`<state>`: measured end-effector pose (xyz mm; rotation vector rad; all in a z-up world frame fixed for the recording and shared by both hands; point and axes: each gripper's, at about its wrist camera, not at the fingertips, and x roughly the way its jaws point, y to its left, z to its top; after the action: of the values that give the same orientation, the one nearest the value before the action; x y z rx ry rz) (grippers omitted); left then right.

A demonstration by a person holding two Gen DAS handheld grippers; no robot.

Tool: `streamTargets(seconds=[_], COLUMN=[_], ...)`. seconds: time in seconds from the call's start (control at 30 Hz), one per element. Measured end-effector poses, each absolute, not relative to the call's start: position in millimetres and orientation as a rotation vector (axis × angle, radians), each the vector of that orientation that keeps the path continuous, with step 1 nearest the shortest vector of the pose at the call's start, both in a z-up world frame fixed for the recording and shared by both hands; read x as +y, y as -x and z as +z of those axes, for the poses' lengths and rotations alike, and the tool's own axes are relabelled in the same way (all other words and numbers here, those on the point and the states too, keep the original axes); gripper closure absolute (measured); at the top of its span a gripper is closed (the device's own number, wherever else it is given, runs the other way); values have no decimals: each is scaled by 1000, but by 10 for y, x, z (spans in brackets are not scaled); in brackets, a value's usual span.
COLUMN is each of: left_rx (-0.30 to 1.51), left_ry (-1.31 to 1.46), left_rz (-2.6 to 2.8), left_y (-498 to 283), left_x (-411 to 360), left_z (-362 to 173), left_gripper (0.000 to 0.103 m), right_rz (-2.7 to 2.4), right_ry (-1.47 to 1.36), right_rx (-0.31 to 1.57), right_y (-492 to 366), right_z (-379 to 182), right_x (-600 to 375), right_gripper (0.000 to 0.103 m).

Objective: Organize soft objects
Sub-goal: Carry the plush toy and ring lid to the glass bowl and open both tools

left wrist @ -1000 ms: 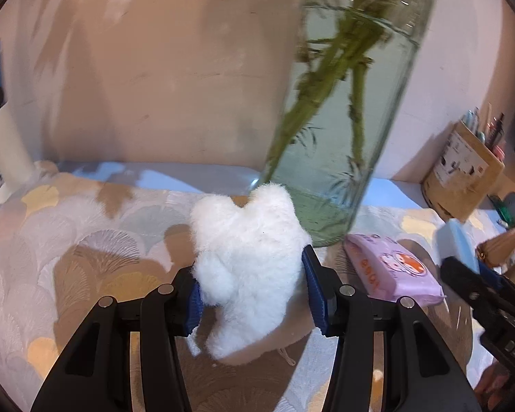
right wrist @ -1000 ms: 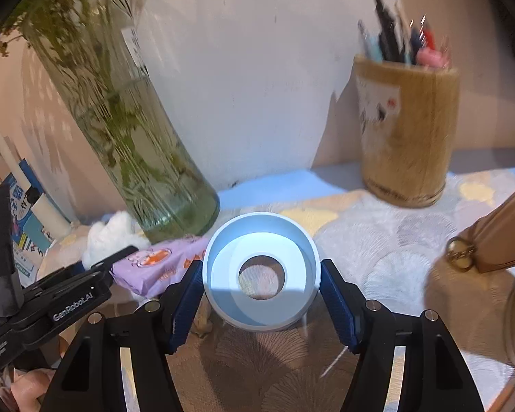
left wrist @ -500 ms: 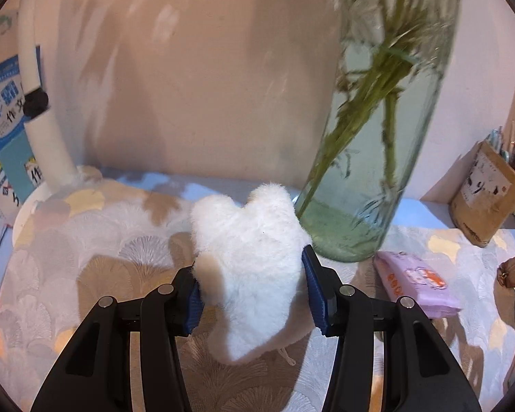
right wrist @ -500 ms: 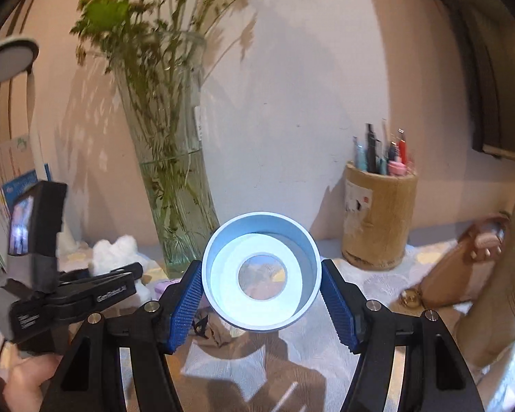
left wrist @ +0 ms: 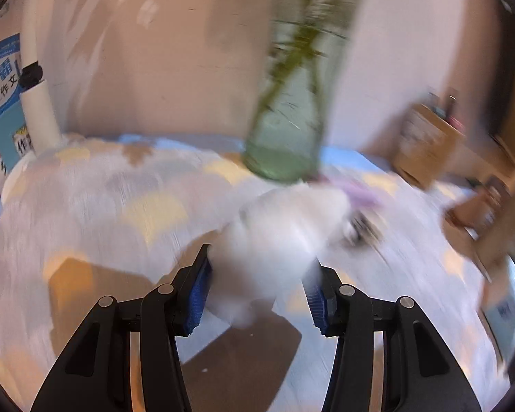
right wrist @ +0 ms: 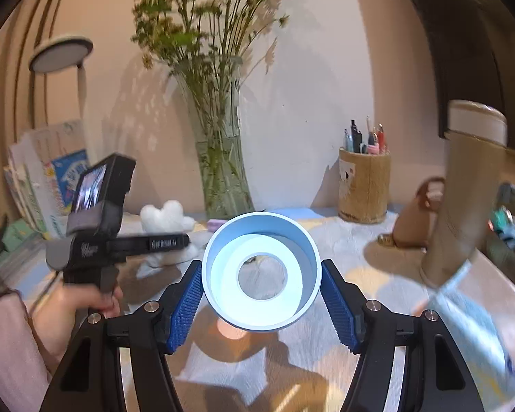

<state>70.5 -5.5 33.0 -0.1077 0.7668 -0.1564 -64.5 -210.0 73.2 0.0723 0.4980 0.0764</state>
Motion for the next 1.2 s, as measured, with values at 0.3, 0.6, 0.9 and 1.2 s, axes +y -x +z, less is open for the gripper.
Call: streamTargets(seconds=[0.3, 0.6, 0.9, 1.2], left_rx=[712, 639, 693, 716], left_ry=[223, 143, 173, 135], left_rz=[-340, -429, -587, -788], left_y=[-103, 123, 124, 291], left_x=[-612, -1255, -2148, -3093], left_z=[944, 1599, 1849, 1868], left_gripper=[64, 64, 64, 65], right_rz=[174, 175, 85, -66], right_ry=[-211, -260, -274, -303], right_rx=[508, 412, 418, 446], right_y=[1117, 1210, 1037, 955], right_z=[893, 1636, 2233, 2434], right_x=[-2531, -3053, -3841, -4794], right_gripper=[37, 37, 37, 37])
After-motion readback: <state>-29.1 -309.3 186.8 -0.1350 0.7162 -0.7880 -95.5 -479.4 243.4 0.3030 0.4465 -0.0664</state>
